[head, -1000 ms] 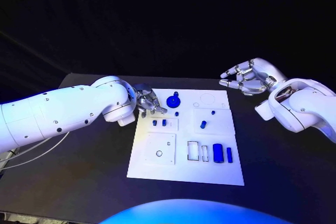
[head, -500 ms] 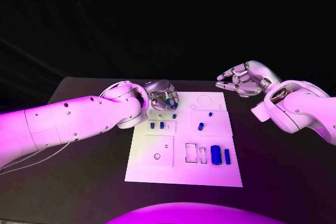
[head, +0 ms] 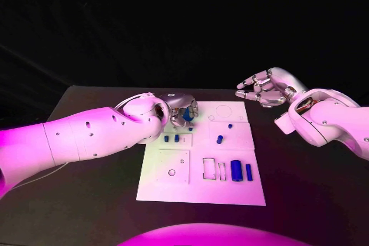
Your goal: Assemble the parts on the task board
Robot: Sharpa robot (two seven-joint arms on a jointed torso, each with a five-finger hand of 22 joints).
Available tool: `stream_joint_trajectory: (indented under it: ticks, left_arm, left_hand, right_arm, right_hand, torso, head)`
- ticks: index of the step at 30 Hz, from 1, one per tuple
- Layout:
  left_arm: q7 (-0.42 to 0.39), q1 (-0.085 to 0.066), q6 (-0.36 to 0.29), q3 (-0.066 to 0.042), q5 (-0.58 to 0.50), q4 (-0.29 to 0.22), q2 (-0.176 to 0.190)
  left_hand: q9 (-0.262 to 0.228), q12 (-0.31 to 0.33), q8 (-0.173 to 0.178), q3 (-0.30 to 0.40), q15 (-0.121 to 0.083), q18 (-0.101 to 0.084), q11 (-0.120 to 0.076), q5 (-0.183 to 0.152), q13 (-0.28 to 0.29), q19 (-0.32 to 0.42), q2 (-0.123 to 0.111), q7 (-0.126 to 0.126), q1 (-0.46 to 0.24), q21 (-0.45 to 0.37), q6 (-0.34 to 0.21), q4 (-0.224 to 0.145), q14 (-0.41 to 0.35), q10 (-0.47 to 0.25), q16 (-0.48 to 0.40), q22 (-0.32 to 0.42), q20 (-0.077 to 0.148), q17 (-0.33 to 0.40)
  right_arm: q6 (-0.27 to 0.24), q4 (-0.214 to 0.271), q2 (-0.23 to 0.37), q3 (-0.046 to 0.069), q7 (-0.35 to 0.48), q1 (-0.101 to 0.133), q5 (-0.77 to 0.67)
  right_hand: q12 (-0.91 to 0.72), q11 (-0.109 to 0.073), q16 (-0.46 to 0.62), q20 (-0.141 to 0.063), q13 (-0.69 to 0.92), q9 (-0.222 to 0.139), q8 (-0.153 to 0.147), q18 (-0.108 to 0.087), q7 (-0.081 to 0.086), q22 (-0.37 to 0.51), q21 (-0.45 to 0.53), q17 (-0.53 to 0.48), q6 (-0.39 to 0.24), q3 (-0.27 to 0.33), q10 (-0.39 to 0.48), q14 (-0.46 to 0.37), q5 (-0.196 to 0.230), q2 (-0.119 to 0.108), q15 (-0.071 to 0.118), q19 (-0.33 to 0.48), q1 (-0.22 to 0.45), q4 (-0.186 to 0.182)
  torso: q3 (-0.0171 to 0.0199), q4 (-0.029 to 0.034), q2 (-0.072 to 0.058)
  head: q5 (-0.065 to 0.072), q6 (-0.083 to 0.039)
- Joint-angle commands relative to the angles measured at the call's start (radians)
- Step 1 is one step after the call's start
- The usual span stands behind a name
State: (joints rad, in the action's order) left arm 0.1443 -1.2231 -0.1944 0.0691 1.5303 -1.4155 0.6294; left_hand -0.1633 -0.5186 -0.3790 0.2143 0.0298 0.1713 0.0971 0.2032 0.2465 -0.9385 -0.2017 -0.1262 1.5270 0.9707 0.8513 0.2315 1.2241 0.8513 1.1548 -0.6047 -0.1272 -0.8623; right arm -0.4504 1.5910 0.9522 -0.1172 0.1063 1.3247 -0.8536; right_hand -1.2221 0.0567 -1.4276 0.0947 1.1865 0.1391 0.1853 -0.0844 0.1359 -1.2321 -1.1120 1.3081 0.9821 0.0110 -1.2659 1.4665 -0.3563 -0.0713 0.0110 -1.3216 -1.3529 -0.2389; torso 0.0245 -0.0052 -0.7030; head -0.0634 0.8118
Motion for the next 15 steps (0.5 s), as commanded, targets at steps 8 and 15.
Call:
stream_joint_trajectory:
  ticks: [8, 15]
  left_arm:
    - [0.022, 0.003, 0.108, 0.0, 0.062, 0.003, -0.006]
    - [0.023, 0.01, 0.111, 0.0, 0.054, 0.015, -0.015]
  left_hand:
    - [0.027, 0.015, 0.037, -0.029, 0.001, 0.013, 0.002, 0.0, -0.037, -0.017, 0.015, -0.003, -0.017, 0.019, 0.057, 0.01, 0.028, 0.047, 0.059, -0.009, -0.003, -0.018]
    - [0.042, 0.039, 0.061, -0.021, -0.003, 0.014, -0.003, 0.001, -0.064, -0.025, 0.026, -0.005, -0.003, 0.031, 0.088, 0.013, 0.046, 0.083, 0.088, -0.016, 0.0, -0.024]
  right_arm:
    - [0.0, 0.002, -0.002, 0.0, 0.009, -0.001, -0.006]
    - [0.0, 0.001, -0.003, 0.0, 0.009, -0.001, -0.006]
  right_hand:
    - [0.004, -0.002, 0.007, -0.005, -0.002, -0.001, 0.004, -0.02, 0.002, 0.001, 0.005, 0.027, -0.009, 0.002, 0.001, 0.049, -0.005, 0.008, 0.007, 0.003, -0.002, 0.006]
    - [0.004, -0.002, 0.007, -0.005, -0.002, -0.001, 0.004, -0.02, 0.002, 0.001, 0.005, 0.027, -0.009, 0.002, 0.001, 0.049, -0.005, 0.008, 0.007, 0.003, -0.002, 0.006]
  torso:
    - [0.0, -0.001, 0.0]
    - [-0.0003, 0.0001, -0.001]
  head:
    - [0.002, 0.003]
    - [0.004, 0.003]
